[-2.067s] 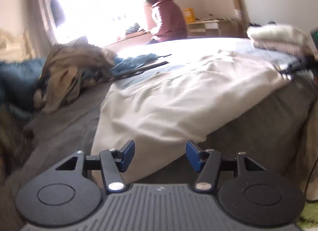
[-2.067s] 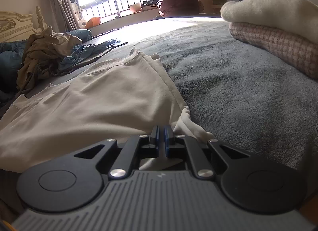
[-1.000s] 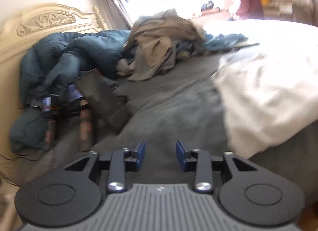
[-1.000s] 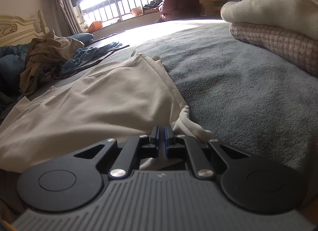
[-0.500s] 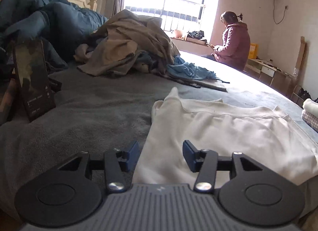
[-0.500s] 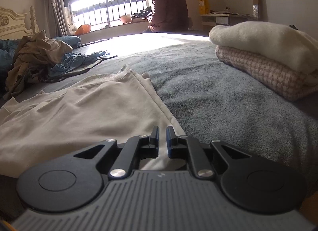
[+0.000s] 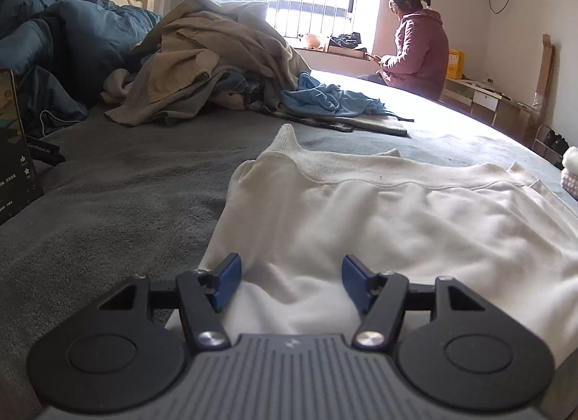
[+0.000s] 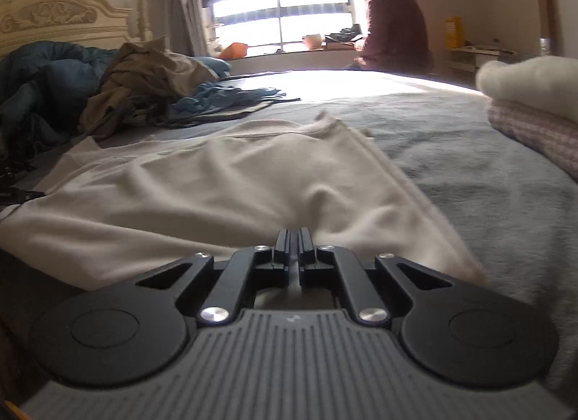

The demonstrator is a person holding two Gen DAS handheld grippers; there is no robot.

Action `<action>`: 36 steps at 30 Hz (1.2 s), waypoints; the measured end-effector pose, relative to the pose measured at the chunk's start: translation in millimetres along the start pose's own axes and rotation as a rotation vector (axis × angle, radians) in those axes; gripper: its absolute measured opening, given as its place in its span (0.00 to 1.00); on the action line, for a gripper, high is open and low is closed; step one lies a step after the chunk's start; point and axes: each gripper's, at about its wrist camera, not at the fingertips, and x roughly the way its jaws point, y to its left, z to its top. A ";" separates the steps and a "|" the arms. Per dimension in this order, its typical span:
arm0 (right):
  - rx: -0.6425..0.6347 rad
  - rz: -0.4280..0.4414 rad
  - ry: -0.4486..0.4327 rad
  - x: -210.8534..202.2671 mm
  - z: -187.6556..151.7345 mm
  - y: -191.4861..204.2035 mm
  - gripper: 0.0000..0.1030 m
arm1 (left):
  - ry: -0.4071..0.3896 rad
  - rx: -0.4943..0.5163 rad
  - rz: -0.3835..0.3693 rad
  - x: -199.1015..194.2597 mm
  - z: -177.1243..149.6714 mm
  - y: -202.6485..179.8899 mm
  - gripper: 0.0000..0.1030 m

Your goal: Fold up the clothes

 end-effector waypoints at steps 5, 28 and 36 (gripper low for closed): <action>0.150 -0.124 -0.038 -15.2 18.3 -46.4 0.08 | 0.002 -0.024 0.010 -0.1 7.8 2.3 0.65; 0.569 0.331 0.190 159.2 98.5 -30.9 0.15 | 0.055 -0.206 -0.106 66.0 75.9 26.1 0.70; 0.633 0.110 0.133 176.0 100.3 -43.8 0.16 | 0.083 -0.245 -0.076 81.9 80.4 31.6 0.66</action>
